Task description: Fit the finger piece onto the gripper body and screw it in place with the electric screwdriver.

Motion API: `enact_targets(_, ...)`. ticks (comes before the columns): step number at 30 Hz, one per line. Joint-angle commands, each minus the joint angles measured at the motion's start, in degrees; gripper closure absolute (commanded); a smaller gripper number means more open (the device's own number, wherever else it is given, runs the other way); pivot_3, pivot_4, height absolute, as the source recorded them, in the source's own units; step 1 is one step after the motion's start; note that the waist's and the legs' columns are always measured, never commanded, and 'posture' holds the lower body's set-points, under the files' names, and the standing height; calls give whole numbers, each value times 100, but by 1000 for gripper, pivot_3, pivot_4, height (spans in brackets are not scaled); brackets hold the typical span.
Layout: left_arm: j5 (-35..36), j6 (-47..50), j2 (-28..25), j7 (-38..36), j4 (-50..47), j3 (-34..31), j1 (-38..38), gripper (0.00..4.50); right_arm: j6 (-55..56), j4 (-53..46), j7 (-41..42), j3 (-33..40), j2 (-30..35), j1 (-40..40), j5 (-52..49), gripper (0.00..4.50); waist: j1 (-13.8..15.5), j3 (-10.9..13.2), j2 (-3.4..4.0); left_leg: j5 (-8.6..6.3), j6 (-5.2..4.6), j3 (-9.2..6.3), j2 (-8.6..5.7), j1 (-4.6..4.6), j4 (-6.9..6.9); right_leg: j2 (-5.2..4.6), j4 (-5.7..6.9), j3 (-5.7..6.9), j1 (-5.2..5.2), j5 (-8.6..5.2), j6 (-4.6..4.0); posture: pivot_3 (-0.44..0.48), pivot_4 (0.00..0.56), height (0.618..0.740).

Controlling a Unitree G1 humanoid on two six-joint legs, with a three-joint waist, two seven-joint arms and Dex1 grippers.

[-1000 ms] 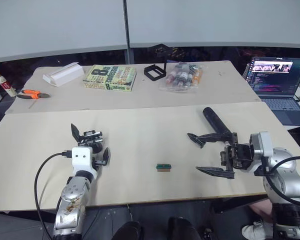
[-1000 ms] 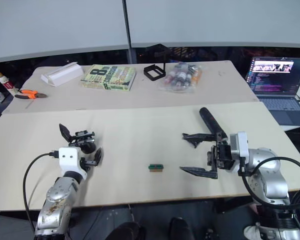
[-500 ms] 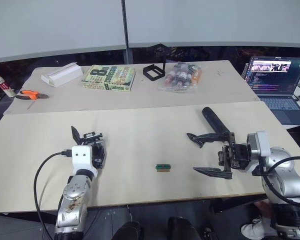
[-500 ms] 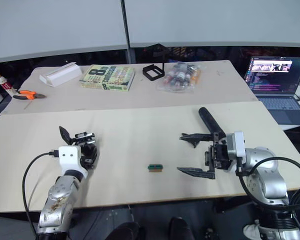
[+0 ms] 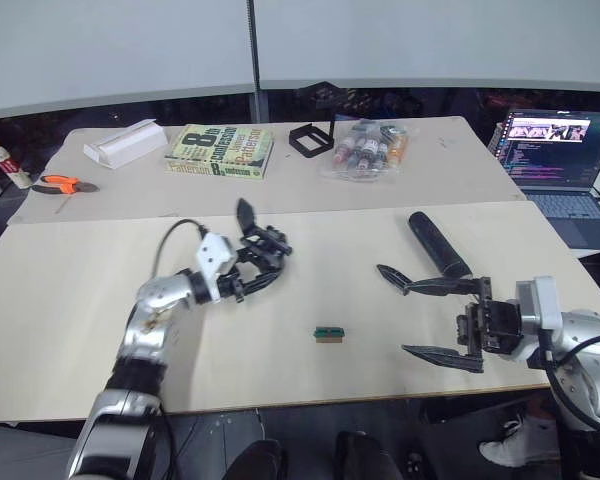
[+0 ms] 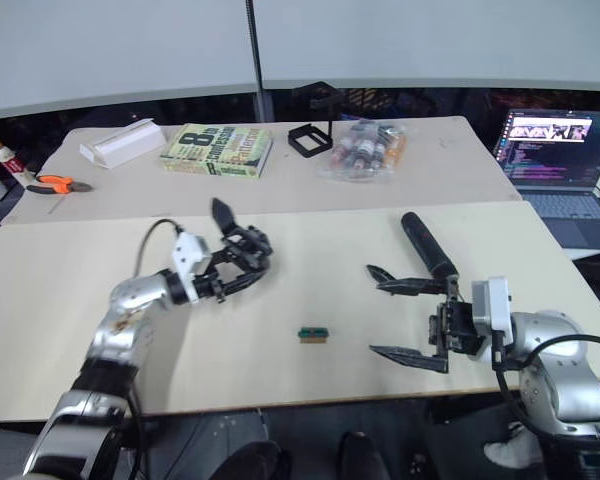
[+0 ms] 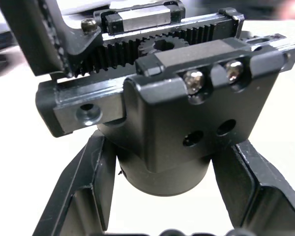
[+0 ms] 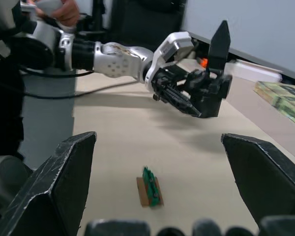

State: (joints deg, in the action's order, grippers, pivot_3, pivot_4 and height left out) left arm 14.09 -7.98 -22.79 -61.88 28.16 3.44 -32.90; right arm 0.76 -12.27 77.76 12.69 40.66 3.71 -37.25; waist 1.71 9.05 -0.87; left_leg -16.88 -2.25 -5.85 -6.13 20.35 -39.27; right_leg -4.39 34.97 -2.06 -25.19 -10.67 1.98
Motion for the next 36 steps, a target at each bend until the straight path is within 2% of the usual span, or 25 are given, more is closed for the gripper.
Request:
enact_targets(1, -188, -686, 225, -467, 908, 193, -473, 2166, -28, -444, -232, 290, 59, -216, -112, 0, -75, 1, -1, 0, 0, 1, 2, 1, 1, 1, 0, 0, -4, 0, 0, 0, 150, 740)
enact_targets(4, -356, -1055, 618, -576, 1682, 311, -890, 2166, 3, -718, -456, 367, 21, -521, -44, 0, -101, 5, -8, 0, -2, 4, 4, 18, 2, 2, 2, -1, -19, 0, 0, 0, 150, 740)
enact_targets(9, -567, -1403, 944, -502, 2227, 341, -1121, 2166, -38, -854, -797, 382, 6, -556, -35, 0, -104, 7, -11, 0, -2, 9, 3, 84, -49, 2, 33, -8, -82, 4, 4, 0, 150, 740)
enact_targets(18, -811, -1388, 947, -520, 2357, 424, -1041, 2166, -121, -738, -685, 323, 202, -448, -142, 0, -99, 7, -11, 0, -4, 16, -3, 90, -60, 3, 56, -13, -93, 6, 5, 0, 150, 740)
enact_targets(19, -789, -1365, 918, -431, 2242, 373, -969, 2166, -129, -719, -670, 308, 194, -425, -135, 0, -102, 7, -11, 0, -4, 19, -2, 88, -60, 4, 60, -15, -92, 6, 5, 0, 150, 740)
enact_targets(20, -775, -1347, 896, -363, 2155, 339, -917, 1140, -136, -706, -657, 298, 186, -409, -129, 0, -102, 7, -11, 0, -4, 20, -2, 87, -61, 4, 63, -16, -93, 5, 5, 0, 150, 740)
enact_targets(23, -625, -1159, 764, -27, 1406, 135, -482, 91, -178, -698, -632, 279, 178, -403, -138, 0, -109, 7, -11, 0, -4, 21, 0, 85, -61, 2, 71, -22, -95, 5, 5, 0, 150, 740)
enact_targets(31, -360, 291, 446, 687, -1280, 16, 936, 91, -314, -682, -533, 274, 162, -418, -242, 0, -84, 6, -10, -2, -6, 24, 0, 82, -63, 0, 77, -29, -95, 5, 5, 0, 150, 740)
enact_targets(36, -417, 1157, 723, 1421, -2445, 206, 1606, 91, -502, -712, -566, 209, 132, -266, -333, 0, -47, 6, -9, -1, -5, 24, -1, 79, -64, 0, 78, -28, -93, 6, 5, 0, 150, 740)
